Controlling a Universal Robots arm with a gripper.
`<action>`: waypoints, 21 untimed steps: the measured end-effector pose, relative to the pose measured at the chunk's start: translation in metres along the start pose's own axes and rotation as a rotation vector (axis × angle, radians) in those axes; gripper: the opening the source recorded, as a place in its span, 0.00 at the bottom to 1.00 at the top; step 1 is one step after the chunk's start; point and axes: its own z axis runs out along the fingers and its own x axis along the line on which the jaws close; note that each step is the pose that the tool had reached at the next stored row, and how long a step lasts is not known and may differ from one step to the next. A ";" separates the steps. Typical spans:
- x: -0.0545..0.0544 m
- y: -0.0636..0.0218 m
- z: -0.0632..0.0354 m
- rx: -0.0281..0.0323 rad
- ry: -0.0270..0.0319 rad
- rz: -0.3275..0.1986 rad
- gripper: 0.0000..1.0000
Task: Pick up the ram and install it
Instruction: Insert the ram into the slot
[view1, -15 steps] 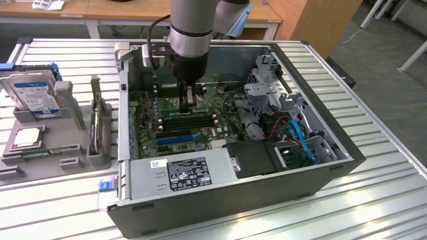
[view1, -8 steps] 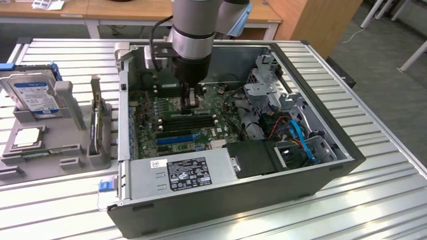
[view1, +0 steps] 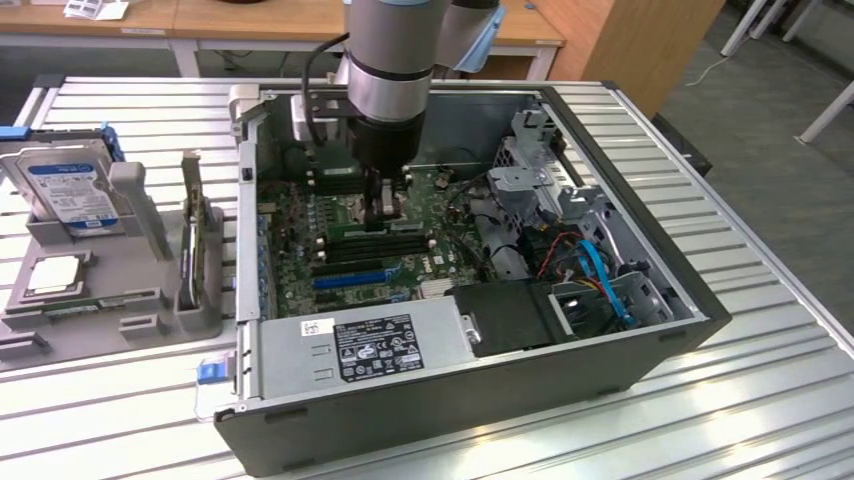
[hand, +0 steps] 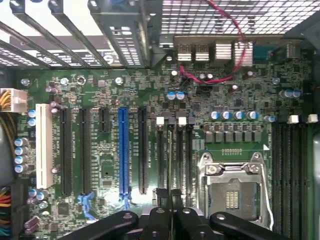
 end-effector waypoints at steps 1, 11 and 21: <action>0.000 0.0000 0.0000 0.0000 -0.0001 0.000 0.12; 0.004 -0.0002 0.0002 0.0001 0.0030 0.000 0.12; 0.005 -0.0003 0.0087 0.0023 0.0056 0.000 0.12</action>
